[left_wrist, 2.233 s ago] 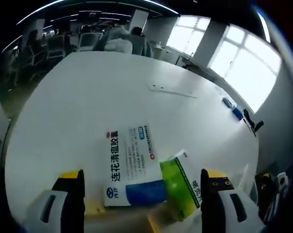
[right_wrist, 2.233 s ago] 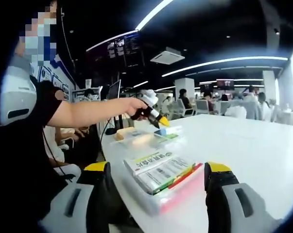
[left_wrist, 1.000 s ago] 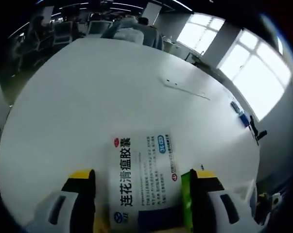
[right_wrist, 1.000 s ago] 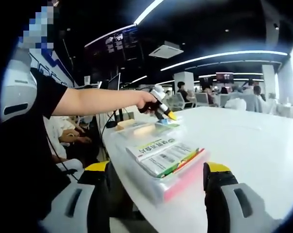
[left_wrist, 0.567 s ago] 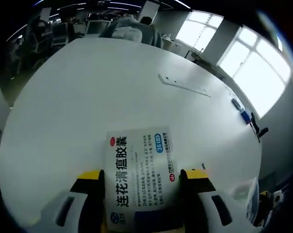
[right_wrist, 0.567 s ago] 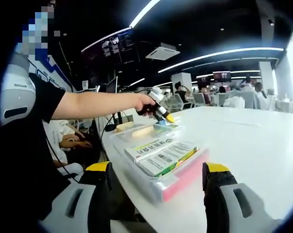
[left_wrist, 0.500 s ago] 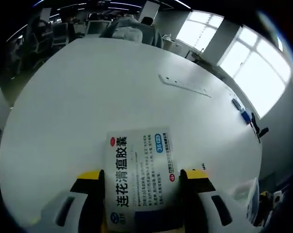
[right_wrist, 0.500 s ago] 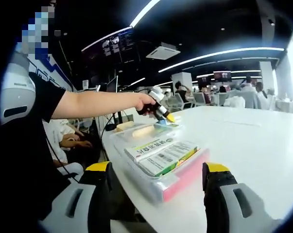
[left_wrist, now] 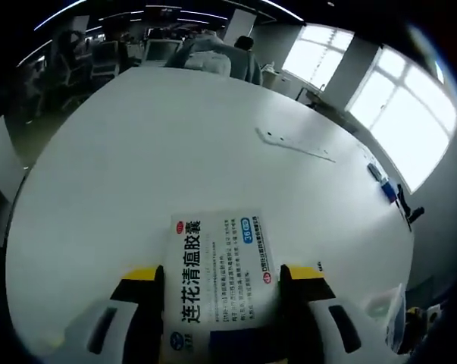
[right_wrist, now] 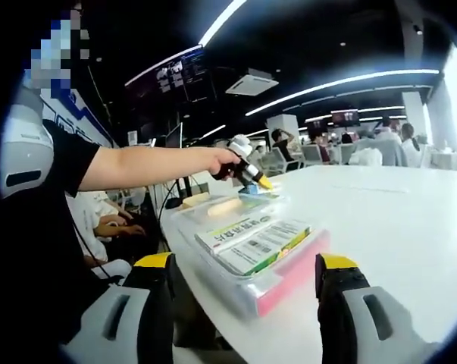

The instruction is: Arrange the small medicine boxes into an aligned row inside the storage area until every box is upright, visible, and separated from the surrounding clutter.

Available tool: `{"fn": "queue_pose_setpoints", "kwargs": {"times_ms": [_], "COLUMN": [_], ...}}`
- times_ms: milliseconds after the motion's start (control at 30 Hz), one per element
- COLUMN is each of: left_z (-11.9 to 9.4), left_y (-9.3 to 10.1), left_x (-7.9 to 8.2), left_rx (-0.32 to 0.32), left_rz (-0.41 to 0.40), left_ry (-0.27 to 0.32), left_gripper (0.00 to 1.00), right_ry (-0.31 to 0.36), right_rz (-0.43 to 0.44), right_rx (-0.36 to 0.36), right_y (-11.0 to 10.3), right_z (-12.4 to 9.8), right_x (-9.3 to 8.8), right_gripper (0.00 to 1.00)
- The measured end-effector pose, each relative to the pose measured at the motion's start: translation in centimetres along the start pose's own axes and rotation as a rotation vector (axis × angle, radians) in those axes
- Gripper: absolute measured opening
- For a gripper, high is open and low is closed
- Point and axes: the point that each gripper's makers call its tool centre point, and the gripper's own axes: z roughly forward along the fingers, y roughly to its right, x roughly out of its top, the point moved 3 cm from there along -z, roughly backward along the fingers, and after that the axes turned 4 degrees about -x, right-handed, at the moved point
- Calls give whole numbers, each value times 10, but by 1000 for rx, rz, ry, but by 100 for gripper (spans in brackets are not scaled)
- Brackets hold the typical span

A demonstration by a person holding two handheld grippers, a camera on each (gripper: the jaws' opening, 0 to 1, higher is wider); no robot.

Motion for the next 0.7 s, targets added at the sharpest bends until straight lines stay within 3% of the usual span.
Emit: {"fn": "queue_pose_setpoints", "kwargs": {"times_ms": [233, 467, 533, 567, 633, 700], "left_z": [-4, -3, -1, 1, 4, 3], "left_y": [4, 3, 1, 2, 11, 1], "left_x": [-8, -11, -11, -16, -20, -16], "left_rx": [18, 40, 43, 32, 1, 27], "left_rz": [23, 90, 89, 67, 18, 17], "left_ry": [-6, -62, -73, -103, -109, -61], "left_gripper": [61, 61, 61, 62, 61, 61], "right_ry": [-6, -13, -14, -15, -16, -7], "right_rz": [1, 6, 7, 8, 7, 8], "right_rx": [2, 4, 4, 5, 6, 6], "right_y": [-2, -2, -3, -3, -3, -3], "right_z": [0, 0, 1, 1, 2, 3], "right_x": [-3, -5, -6, -6, -6, -4], "right_gripper": [73, 73, 73, 73, 73, 73]}}
